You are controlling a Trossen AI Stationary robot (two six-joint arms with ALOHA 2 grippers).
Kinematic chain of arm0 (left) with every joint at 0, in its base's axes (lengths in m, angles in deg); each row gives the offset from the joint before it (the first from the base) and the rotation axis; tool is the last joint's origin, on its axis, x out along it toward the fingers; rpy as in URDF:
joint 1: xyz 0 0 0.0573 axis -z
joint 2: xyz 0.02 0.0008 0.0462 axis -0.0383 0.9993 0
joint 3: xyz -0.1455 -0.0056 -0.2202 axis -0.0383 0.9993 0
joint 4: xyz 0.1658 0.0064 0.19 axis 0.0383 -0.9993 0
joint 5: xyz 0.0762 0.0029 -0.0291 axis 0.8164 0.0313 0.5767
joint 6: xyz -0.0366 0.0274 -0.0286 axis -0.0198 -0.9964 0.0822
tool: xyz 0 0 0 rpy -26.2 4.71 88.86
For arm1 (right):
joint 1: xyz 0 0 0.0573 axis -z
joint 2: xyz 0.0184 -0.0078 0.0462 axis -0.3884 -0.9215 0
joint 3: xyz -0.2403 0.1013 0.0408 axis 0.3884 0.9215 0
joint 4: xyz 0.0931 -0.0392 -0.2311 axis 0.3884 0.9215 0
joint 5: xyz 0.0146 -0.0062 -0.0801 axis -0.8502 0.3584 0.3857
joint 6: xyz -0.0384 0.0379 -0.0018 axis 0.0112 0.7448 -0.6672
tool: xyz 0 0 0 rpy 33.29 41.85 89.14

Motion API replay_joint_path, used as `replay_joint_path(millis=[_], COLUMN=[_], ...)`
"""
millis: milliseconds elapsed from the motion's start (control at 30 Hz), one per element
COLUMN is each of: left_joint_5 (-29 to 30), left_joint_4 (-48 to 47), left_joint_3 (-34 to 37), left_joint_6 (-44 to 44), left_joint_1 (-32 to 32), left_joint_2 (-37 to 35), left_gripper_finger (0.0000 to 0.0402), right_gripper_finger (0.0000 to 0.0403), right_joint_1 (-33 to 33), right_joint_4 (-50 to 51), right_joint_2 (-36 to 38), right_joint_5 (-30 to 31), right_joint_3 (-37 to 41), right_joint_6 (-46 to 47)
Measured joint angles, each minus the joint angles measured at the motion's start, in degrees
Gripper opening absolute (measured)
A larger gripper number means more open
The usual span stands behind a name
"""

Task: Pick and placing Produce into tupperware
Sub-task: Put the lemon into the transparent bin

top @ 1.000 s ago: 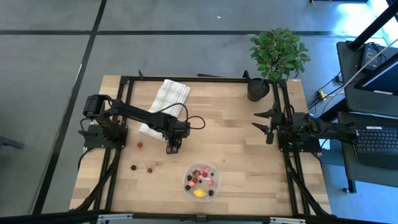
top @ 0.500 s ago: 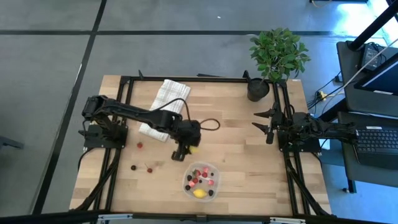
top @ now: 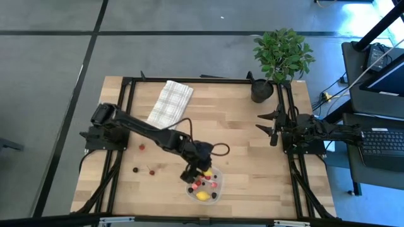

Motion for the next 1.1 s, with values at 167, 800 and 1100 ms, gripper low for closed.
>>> replay_joint_path(millis=[167,800,1100], left_joint_5=[-0.07,-4.54,-6.21], left_joint_4=[3.78,9.00,9.26], left_joint_3=[0.04,0.04,0.07], left_joint_6=[0.00,3.22,4.71], left_joint_1=[1.49,3.72,3.61], left_joint_2=[3.72,11.79,13.74], left_gripper_finger=[0.0201,0.0202,0.0202], right_gripper_finger=[0.0219,0.0219,0.0219], right_joint_1=[0.00,0.03,0.03], right_joint_4=[1.60,6.97,6.99], right_joint_2=[-0.04,-0.09,-0.09], right_joint_5=[-0.02,-0.04,-0.02], right_joint_3=[0.00,0.00,0.00], right_joint_6=[2.09,5.73,5.75])
